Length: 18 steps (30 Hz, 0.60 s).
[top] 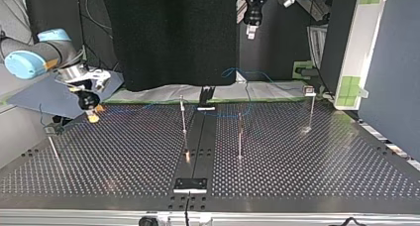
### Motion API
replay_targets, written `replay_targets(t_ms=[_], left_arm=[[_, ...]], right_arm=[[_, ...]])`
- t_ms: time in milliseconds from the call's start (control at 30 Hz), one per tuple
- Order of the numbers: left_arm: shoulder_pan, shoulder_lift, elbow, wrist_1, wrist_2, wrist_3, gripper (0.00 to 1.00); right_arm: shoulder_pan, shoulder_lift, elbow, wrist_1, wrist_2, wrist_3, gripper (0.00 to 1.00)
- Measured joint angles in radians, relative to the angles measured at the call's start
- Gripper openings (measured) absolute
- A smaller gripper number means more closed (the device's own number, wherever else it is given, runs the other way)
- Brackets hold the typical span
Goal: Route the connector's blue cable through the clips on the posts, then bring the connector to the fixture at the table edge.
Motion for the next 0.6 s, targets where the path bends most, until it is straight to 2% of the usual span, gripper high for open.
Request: replay_targets(t_ms=[267, 467, 600], left_arm=[[0.012, 0.0, 0.002, 0.041, 0.0, -0.07, 1.0], [0.024, 0.0, 0.004, 0.091, 0.001, -0.123, 1.0], [0.03, 0.0, 0.006, 0.12, -0.001, -0.159, 1.0]], right_arm=[[0.073, -0.001, 0.065, -0.049, 0.071, 0.002, 1.0], [0.123, -0.006, 0.076, -0.053, 0.121, 0.004, 1.0], [0.161, -0.012, 0.077, -0.048, 0.159, 0.016, 1.0]])
